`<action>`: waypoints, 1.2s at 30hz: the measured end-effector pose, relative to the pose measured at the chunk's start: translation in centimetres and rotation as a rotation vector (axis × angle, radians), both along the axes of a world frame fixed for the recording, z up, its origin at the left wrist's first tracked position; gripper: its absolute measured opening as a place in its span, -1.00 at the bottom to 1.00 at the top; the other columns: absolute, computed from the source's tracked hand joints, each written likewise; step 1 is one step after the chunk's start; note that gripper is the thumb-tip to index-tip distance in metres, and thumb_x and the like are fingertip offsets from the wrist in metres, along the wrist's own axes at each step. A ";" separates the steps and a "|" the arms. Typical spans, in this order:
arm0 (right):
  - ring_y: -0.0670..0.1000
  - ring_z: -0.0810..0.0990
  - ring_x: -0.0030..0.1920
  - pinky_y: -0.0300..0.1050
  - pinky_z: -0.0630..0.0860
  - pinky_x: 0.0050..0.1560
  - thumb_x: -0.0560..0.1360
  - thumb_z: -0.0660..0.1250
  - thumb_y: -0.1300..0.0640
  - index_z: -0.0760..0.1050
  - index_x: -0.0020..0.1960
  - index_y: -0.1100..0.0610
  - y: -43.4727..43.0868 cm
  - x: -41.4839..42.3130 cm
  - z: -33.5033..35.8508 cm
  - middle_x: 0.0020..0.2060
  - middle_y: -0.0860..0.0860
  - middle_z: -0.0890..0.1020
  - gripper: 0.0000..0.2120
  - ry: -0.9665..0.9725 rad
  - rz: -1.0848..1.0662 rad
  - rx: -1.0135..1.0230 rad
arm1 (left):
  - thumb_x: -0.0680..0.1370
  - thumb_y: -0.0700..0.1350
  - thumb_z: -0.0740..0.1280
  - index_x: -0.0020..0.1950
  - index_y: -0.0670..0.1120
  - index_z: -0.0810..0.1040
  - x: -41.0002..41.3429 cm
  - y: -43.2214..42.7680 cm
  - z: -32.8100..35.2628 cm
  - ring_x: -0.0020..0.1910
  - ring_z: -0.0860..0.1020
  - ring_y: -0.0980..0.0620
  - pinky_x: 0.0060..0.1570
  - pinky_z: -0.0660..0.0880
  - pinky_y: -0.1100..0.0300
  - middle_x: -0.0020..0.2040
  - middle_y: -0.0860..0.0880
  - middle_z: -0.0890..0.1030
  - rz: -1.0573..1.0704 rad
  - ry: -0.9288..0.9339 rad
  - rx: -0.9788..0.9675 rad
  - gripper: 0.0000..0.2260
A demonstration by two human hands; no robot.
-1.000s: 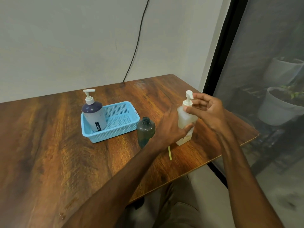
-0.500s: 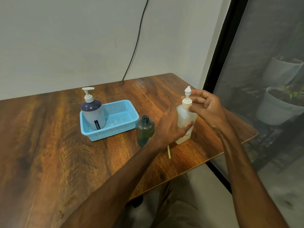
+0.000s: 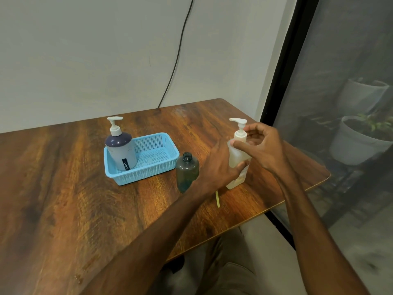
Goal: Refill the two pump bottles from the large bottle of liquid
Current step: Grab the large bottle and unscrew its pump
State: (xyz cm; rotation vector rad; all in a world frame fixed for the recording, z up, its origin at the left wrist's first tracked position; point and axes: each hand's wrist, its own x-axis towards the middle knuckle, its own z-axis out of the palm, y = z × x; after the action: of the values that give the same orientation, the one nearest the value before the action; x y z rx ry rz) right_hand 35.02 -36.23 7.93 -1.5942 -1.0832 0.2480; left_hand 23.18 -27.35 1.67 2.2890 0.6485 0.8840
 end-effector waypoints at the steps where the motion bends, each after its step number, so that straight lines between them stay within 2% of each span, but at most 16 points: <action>1: -0.08 0.65 0.04 -0.16 0.64 0.03 0.30 0.64 0.08 0.59 0.17 0.08 0.0 0.1 0.0 0.04 -0.09 0.67 -0.52 -0.005 -0.008 0.003 | 0.55 0.13 0.50 0.55 -0.06 0.31 0.0 0.0 0.0 0.36 0.51 -0.04 0.31 0.55 -0.01 0.41 -0.07 0.49 0.002 0.001 -0.001 -0.32; 4: -0.09 0.66 0.07 -0.08 0.65 0.11 0.36 0.60 0.13 0.60 0.21 0.10 0.0 0.3 0.2 0.09 -0.07 0.68 -0.56 -0.035 0.023 -0.029 | 0.55 0.16 0.50 0.54 -0.07 0.31 0.1 0.0 -0.2 0.35 0.52 -0.04 0.30 0.56 0.00 0.40 -0.08 0.50 0.017 0.012 -0.005 -0.32; 8: -0.11 0.68 0.07 -0.02 0.63 0.16 0.43 0.55 0.20 0.62 0.19 0.04 -0.2 0.7 1.7 0.08 -0.11 0.70 -0.65 -0.069 0.069 0.071 | 0.52 0.16 0.53 0.51 -0.09 0.34 0.1 0.2 -0.5 0.28 0.54 -0.05 0.19 0.56 0.03 0.34 -0.09 0.52 0.027 -0.004 0.015 -0.32; 14: -0.14 0.68 0.06 -0.06 0.63 0.14 0.43 0.54 0.15 0.61 0.25 0.09 0.1 1.8 5.0 0.06 -0.11 0.70 -0.61 -0.198 0.054 0.050 | 0.51 0.15 0.55 0.53 -0.06 0.31 0.3 0.5 -1.0 0.32 0.53 -0.04 0.22 0.57 0.04 0.39 -0.08 0.51 0.023 0.001 0.001 -0.28; 18: -0.10 0.70 0.05 -0.16 0.63 0.11 0.39 0.59 0.12 0.63 0.22 0.08 -0.2 2.2 6.0 0.05 -0.09 0.72 -0.59 -0.109 0.125 0.074 | 0.51 0.18 0.54 0.53 -0.04 0.30 0.4 0.5 -1.2 0.31 0.52 -0.01 0.15 0.46 0.17 0.39 -0.06 0.50 0.026 -0.015 -0.012 -0.28; 22: -0.10 0.71 0.03 -0.19 0.63 0.10 0.35 0.62 0.10 0.65 0.15 0.04 -0.5 2.2 6.2 0.02 -0.11 0.73 -0.61 -0.088 0.136 0.098 | 0.51 0.20 0.53 0.53 -0.02 0.29 0.4 0.5 -1.2 0.28 0.50 0.03 0.13 0.47 0.17 0.39 -0.05 0.49 0.019 -0.022 -0.019 -0.29; 25: -0.11 0.70 0.02 -0.11 0.64 0.11 0.33 0.63 0.08 0.65 0.08 -0.07 -0.8 2.1 6.3 -0.01 -0.14 0.73 -0.65 -0.091 0.096 0.110 | 0.52 0.20 0.52 0.52 -0.01 0.30 0.4 0.5 -1.1 0.27 0.51 0.04 0.13 0.53 0.12 0.37 -0.04 0.49 0.017 -0.026 -0.023 -0.30; 28: -0.13 0.70 0.01 0.00 0.64 0.11 0.30 0.64 0.04 0.65 0.05 -0.12 -0.9 1.7 6.1 -0.02 -0.18 0.72 -0.65 -0.105 0.025 0.131 | 0.52 0.19 0.53 0.53 -0.02 0.30 0.3 0.5 -1.1 0.29 0.51 0.03 0.13 0.47 0.18 0.39 -0.04 0.49 0.016 -0.027 -0.030 -0.30; 34: -0.15 0.70 -0.01 0.01 0.67 0.03 0.28 0.63 -0.06 0.65 0.05 -0.15 -1.2 0.5 6.2 -0.04 -0.22 0.72 -0.64 -0.101 -0.074 0.200 | 0.53 0.16 0.53 0.54 -0.03 0.29 0.3 0.6 -1.1 0.34 0.51 0.01 0.18 0.45 0.20 0.42 -0.04 0.49 0.003 -0.021 -0.034 -0.29; 36: -0.15 0.70 -0.02 -0.01 0.68 0.02 0.30 0.63 -0.06 0.66 0.09 -0.09 -1.3 0.3 6.5 -0.04 -0.21 0.72 -0.62 -0.094 -0.108 0.233 | 0.53 0.16 0.53 0.54 -0.02 0.29 0.3 0.6 -1.1 0.34 0.52 0.01 0.20 0.47 0.20 0.42 -0.03 0.49 -0.004 -0.020 -0.041 -0.29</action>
State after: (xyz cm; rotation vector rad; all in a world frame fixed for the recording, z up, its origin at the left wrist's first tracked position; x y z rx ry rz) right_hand 35.27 -37.53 14.47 -1.4599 -1.0530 -0.0262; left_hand 23.47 -26.75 0.56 2.2410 0.6475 0.8830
